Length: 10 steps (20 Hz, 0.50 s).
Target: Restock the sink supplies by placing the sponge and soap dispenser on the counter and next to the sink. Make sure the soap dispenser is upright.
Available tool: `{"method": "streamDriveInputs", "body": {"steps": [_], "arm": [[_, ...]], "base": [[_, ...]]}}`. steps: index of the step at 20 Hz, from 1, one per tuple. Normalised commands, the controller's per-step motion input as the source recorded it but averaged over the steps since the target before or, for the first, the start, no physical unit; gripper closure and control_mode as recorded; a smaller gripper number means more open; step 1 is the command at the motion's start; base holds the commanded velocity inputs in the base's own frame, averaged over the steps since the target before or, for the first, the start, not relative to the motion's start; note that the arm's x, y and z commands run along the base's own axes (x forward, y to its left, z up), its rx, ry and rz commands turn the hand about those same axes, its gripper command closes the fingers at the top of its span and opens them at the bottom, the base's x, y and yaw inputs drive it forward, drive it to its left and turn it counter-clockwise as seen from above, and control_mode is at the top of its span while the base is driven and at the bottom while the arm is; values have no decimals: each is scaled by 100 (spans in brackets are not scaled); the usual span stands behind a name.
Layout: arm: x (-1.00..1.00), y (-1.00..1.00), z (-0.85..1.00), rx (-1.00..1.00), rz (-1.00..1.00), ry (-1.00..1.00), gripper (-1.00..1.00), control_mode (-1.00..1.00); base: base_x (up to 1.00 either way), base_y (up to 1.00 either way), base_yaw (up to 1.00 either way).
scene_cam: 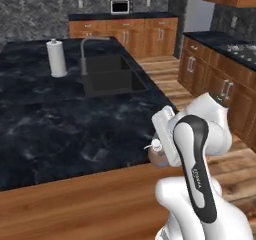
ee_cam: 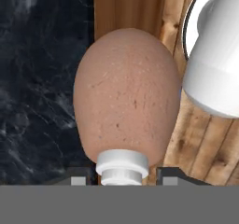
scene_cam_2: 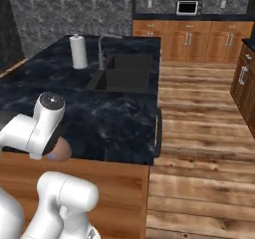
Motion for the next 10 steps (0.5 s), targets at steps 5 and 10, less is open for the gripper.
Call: {"method": "streamDriveInputs", "body": {"steps": [5, 10], "arm": [[0, 0, 0, 0, 0, 0, 100, 100], [0, 0, 0, 0, 0, 0, 100, 100]], "base": [[0, -100, -13], [25, -100, -1]]}}
